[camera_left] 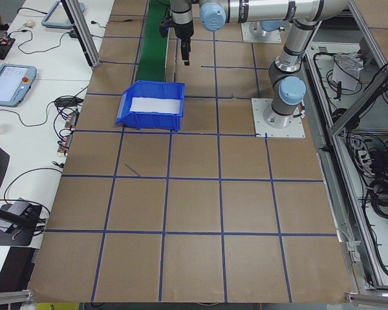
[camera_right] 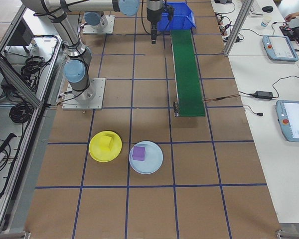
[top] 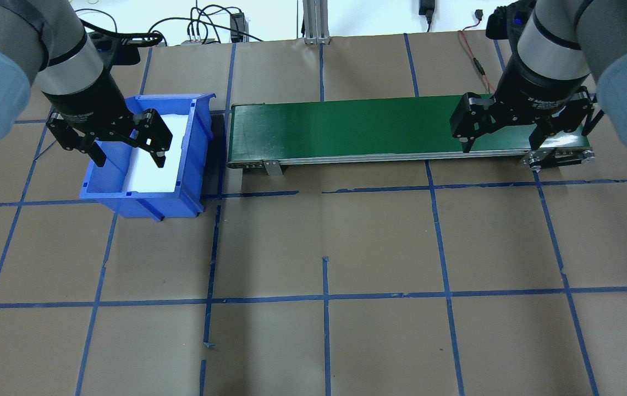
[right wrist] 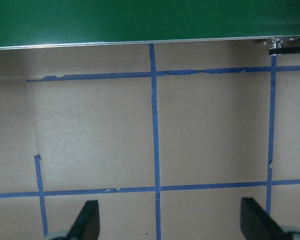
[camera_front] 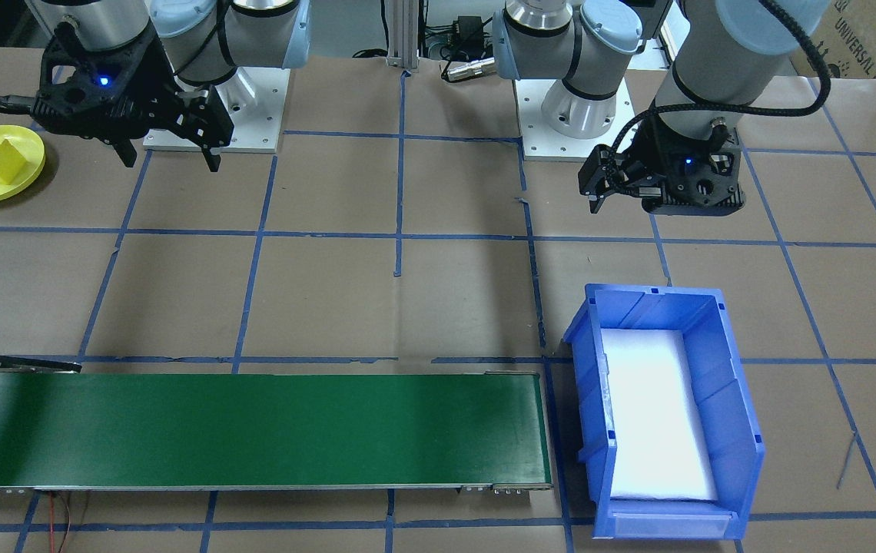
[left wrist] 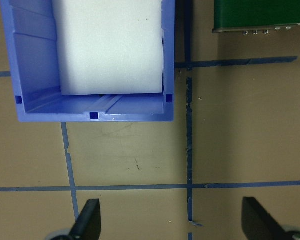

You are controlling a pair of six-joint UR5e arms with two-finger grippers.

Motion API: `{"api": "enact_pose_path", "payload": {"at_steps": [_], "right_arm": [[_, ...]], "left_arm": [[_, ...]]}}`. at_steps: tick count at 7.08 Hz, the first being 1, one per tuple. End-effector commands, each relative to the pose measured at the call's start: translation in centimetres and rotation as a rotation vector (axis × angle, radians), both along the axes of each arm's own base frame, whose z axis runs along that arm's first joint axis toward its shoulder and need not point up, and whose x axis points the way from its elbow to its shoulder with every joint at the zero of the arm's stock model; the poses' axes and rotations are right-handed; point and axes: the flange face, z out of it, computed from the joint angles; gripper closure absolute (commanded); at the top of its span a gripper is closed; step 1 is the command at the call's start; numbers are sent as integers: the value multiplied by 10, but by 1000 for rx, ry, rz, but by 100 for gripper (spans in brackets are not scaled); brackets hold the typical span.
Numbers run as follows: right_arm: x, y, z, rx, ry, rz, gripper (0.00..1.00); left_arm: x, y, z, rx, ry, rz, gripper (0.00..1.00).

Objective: Move block left to right into plate

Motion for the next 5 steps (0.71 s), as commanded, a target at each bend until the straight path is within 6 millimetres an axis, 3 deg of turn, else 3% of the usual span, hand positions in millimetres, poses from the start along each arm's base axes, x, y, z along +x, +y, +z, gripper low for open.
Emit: {"api": "enact_pose_path", "payload": {"at_steps": [1, 5], "right_arm": [[4, 2, 17, 9, -8, 3, 0], [4, 4, 11, 28, -7, -63, 0]], "left_arm": [[0, 0, -1, 1, 0, 0, 0], [0, 0, -1, 1, 0, 0, 0]]}}
